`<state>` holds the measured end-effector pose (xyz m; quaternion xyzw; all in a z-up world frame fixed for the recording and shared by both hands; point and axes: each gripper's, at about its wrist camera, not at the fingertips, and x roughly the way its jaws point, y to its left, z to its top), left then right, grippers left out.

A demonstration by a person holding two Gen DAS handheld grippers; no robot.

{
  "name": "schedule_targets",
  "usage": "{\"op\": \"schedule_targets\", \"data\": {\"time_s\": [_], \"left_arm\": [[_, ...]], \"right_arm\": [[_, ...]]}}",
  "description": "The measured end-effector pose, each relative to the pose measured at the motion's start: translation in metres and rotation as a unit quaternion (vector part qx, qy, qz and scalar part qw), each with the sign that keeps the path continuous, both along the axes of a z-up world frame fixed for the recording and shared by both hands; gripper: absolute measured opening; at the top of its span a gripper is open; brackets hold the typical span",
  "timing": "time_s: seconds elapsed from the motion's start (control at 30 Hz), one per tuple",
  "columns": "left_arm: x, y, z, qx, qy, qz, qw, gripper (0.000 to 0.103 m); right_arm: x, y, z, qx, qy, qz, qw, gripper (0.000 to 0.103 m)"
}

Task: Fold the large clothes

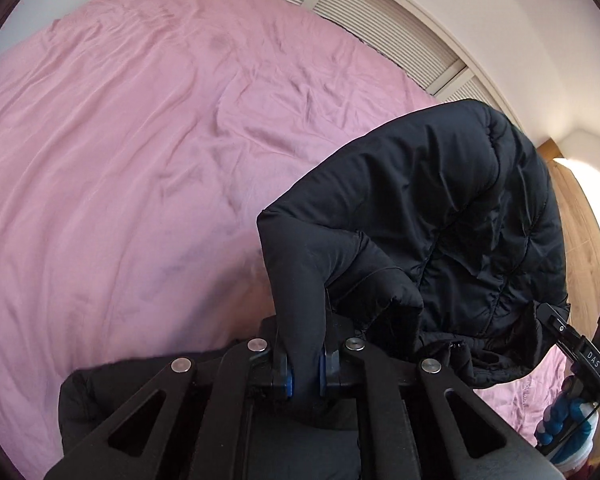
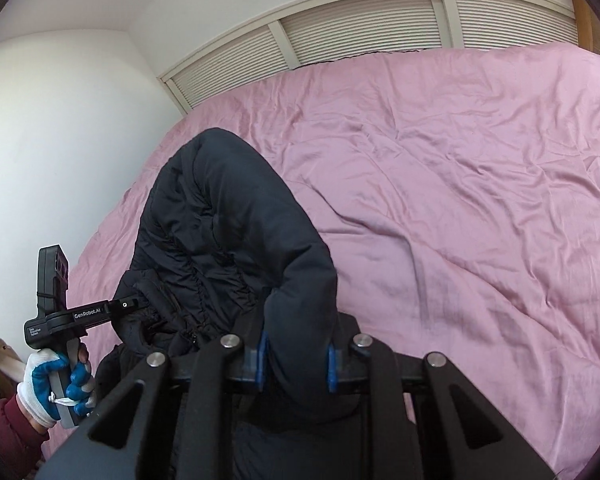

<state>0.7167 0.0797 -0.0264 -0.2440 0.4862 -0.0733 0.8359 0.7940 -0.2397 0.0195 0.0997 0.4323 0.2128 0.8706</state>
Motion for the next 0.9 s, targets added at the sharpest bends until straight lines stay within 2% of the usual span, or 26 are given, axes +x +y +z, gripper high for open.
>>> {"op": "schedule_targets", "data": {"time_s": [0.13, 0.3, 0.37, 0.57, 0.63, 0.77, 0.9], "left_arm": [[-0.052, 0.007, 0.014, -0.03, -0.014, -0.003, 0.9995, 0.008], [-0.109, 0.004, 0.011, -0.027, -0.014, -0.014, 0.9994, 0.008], [-0.13, 0.003, 0.001, -0.023, -0.008, -0.017, 0.9996, 0.008], [-0.18, 0.003, -0.043, 0.022, 0.034, -0.021, 0.999, 0.004], [-0.192, 0.014, -0.057, 0.01, 0.046, -0.003, 0.9989, 0.004], [-0.206, 0.026, -0.055, -0.008, 0.043, 0.016, 0.9989, 0.004], [-0.217, 0.025, -0.034, 0.012, 0.031, 0.014, 0.9993, 0.004]], "right_arm": [[-0.052, -0.007, 0.018, 0.013, -0.009, 0.004, 1.0, 0.02], [-0.109, -0.03, 0.019, 0.037, -0.009, -0.02, 0.999, 0.02], [-0.13, -0.04, 0.01, 0.048, -0.003, -0.034, 0.998, 0.02], [-0.186, -0.067, -0.029, 0.073, 0.029, -0.073, 0.994, 0.02], [-0.199, -0.074, -0.047, 0.065, 0.042, -0.084, 0.993, 0.02], [-0.217, -0.082, -0.082, 0.03, 0.071, -0.104, 0.992, 0.02], [-0.233, -0.095, -0.091, 0.022, 0.076, -0.118, 0.99, 0.02]]}}
